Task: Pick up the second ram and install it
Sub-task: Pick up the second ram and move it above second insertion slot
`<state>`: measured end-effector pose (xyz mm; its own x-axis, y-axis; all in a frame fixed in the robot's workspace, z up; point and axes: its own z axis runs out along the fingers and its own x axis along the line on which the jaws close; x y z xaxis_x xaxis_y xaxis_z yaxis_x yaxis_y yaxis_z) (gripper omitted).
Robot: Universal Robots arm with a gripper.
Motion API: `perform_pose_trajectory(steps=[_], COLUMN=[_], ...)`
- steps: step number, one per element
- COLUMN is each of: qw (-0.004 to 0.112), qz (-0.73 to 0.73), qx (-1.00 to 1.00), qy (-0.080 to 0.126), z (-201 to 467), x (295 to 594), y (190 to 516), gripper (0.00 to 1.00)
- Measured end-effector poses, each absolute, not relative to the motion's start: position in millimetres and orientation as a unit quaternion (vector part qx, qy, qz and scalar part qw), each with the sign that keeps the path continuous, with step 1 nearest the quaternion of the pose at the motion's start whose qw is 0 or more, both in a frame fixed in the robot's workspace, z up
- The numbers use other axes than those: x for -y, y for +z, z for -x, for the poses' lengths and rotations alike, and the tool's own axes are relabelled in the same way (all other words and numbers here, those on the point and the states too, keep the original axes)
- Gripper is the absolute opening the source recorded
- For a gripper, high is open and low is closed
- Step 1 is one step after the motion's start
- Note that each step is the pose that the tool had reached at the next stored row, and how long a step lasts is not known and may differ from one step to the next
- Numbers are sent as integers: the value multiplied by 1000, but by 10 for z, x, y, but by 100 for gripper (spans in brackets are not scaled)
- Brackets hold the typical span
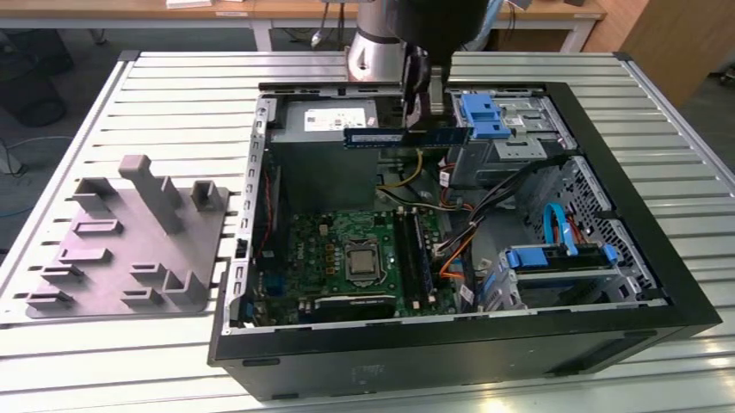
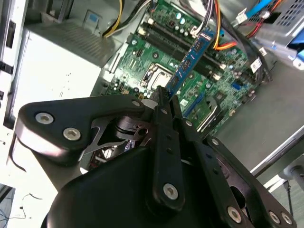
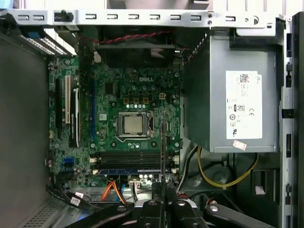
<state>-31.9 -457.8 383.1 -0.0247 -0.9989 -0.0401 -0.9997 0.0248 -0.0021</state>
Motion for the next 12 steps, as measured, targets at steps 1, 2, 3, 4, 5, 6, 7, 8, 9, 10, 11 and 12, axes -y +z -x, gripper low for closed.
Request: perform_pose_trajectory(steps=[1,2,3,4,5,6,7,8,9,10,11,12], qw=[15,15,15,15,15,15,15,15,15,15,15,15], qz=[698,698,698,698,698,698,698,698,698,698,698,698], qx=[-716,-716,-716,-716,-716,-716,-716,-716,-716,-716,-716,-716], qy=[13,13,13,13,13,13,13,13,13,13,13,13], z=[296,273,251,229,207,182,160,136,113,90,68,45], x=[4576,4574,4573,4571,4569,4567,4564,4562,4560,4558,4555,4553], y=[3830,3829,3829,3828,3828,3827,3827,3826,3826,3825,3825,3824], gripper=[14,14,14,14,14,14,14,14,14,14,14,14])
